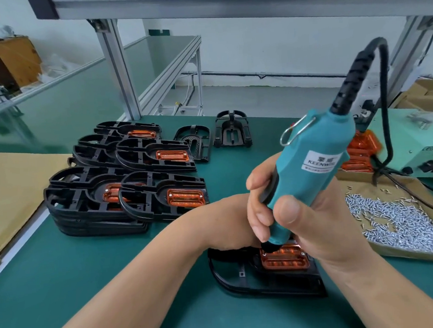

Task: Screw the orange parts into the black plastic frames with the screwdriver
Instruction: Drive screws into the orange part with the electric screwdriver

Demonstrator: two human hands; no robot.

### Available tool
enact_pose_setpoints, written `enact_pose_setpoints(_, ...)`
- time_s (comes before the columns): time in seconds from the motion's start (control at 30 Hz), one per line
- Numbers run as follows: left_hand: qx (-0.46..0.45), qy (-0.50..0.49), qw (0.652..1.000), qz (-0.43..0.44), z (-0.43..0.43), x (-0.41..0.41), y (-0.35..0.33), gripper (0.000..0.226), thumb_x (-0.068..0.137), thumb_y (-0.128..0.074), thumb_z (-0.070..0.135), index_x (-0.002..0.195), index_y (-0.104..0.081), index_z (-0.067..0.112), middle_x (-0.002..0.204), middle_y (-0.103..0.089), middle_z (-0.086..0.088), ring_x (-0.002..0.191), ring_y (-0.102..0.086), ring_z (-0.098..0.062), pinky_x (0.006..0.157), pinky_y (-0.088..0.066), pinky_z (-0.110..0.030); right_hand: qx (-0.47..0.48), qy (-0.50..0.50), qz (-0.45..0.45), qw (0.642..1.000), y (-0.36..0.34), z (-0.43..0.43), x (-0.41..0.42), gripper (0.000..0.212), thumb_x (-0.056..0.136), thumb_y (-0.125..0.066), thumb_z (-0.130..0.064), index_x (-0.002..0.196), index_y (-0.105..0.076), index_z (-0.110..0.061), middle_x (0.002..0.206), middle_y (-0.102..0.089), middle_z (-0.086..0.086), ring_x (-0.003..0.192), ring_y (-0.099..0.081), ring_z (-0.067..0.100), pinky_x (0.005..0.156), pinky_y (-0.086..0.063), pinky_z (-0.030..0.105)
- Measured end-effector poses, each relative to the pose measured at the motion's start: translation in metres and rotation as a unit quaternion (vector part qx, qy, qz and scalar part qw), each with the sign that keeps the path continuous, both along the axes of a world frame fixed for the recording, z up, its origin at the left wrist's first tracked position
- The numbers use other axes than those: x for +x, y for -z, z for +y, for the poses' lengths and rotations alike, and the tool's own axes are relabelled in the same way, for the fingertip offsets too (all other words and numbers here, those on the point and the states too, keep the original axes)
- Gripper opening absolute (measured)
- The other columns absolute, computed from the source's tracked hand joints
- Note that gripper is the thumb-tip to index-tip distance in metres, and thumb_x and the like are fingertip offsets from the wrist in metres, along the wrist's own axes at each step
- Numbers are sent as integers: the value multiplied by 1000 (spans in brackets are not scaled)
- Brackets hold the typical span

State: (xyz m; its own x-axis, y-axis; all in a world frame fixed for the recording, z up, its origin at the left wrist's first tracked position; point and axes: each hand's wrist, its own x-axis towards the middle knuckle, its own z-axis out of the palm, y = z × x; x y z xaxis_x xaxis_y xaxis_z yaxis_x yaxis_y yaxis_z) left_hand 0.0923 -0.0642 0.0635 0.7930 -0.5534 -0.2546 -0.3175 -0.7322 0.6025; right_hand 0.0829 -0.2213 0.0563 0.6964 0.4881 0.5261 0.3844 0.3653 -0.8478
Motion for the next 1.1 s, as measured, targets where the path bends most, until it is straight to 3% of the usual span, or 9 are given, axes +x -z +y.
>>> enact_pose_setpoints(0.13,2,-6,1000,7,1,-1,1,24,93,-52,-3,77,-50,15,74,-52,0,66,-47,-13,59,-42,-12,4,20,-18,1000,-5,2,-2,43,95,-75,-50,112,-64,-12,73,-63,-2,54,-58,30,58,-47,32)
enact_pose_setpoints(0.23,-27,-8,1000,10,0,2,7,16,93,-65,7,93,-63,23,92,-68,2,88,-65,-17,81,-54,-34,77,37,12,996,-11,-2,3,46,92,-77,-53,111,-65,-13,70,-58,2,50,-56,25,55,-46,30)
enact_pose_setpoints(0.3,-32,-16,999,24,1,4,9,20,91,-71,13,106,-65,23,105,-70,3,100,-66,-21,91,-55,-39,125,59,51,989,-14,-12,9,51,87,-78,-58,108,-63,-14,69,-53,1,50,-54,19,53,-46,26)
enact_pose_setpoints(0.4,-5,-5,1000,14,4,6,11,25,93,-73,23,116,-65,26,107,-61,8,99,-62,-17,88,-53,-35,168,122,101,973,-14,-32,22,51,85,-74,-64,103,-60,-19,69,-48,-3,52,-49,12,51,-43,23)
enact_pose_setpoints(0.6,74,32,996,-27,10,3,9,41,99,-66,27,137,-55,35,119,-51,10,120,-51,-16,101,-45,-38,248,213,198,924,3,-60,39,39,110,-37,-54,98,-58,-23,71,-44,-8,58,-45,7,54,-39,18)
enact_pose_setpoints(0.73,121,38,991,-50,21,0,4,67,99,-58,20,154,-35,50,127,-47,9,133,-39,-16,112,-39,-41,264,234,212,912,7,-63,45,36,109,-43,-52,95,-59,-23,71,-45,-6,59,-45,8,54,-40,18)
enact_pose_setpoints(0.83,86,56,992,-68,13,-4,-1,67,97,-61,35,155,-31,50,134,-43,10,137,-32,-13,118,-35,-43,273,246,213,905,8,-65,48,34,107,-49,-53,93,-60,-23,71,-45,-6,60,-46,9,54,-41,19)
enact_pose_setpoints(0.93,68,102,989,-79,-4,-15,0,76,86,-72,63,152,-37,52,141,-39,8,137,-31,-16,116,-36,-42,280,261,218,898,11,-70,52,35,108,-49,-53,93,-60,-24,71,-45,-6,60,-46,9,55,-41,19)
enact_pose_setpoints(1.1,136,117,974,-135,-16,-27,2,71,83,-77,60,145,-47,43,135,-37,-2,118,-30,-21,96,-35,-41,301,278,217,886,11,-79,57,33,105,-54,-56,93,-60,-25,73,-43,-7,63,-45,8,59,-41,18)
